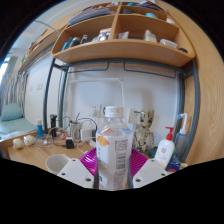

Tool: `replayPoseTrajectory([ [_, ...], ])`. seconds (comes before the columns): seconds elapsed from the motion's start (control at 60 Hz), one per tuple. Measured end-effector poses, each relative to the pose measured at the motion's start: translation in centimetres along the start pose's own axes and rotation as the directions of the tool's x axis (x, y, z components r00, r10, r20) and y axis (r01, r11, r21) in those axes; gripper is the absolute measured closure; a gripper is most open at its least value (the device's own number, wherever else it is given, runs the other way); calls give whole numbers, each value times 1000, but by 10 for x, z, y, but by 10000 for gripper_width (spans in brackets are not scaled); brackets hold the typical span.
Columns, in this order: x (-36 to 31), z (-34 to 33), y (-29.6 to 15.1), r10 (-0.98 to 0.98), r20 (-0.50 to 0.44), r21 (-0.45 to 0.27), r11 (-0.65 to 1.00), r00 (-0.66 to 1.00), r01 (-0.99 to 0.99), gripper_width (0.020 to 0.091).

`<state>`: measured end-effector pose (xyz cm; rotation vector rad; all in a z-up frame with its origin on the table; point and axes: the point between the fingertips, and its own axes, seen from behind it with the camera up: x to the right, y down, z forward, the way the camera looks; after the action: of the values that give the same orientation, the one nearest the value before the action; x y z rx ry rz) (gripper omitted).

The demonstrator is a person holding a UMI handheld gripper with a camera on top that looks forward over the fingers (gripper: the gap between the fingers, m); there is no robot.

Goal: Pour water

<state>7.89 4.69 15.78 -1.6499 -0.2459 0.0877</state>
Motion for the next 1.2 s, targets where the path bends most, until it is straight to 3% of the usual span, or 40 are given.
replayPoseTrajectory([
  [0.183, 4, 12, 20, 108, 17, 20, 994, 994, -109, 712],
  [0.55, 4, 17, 40, 102, 21, 51, 993, 995, -103, 693],
  [0.733, 5, 15, 41, 94, 12, 40, 995, 995, -94, 547],
  [0.75, 5, 15, 43, 97, 7, 32, 995, 995, -97, 515],
  [0.767, 6, 14, 45, 100, 0, 20, 995, 995, -100, 438],
  [0.85, 8, 2, 51, 111, -34, -11, 994, 993, -111, 289],
  [1.2, 11, -107, 81, 122, -232, -99, 984, 965, -148, 276],
])
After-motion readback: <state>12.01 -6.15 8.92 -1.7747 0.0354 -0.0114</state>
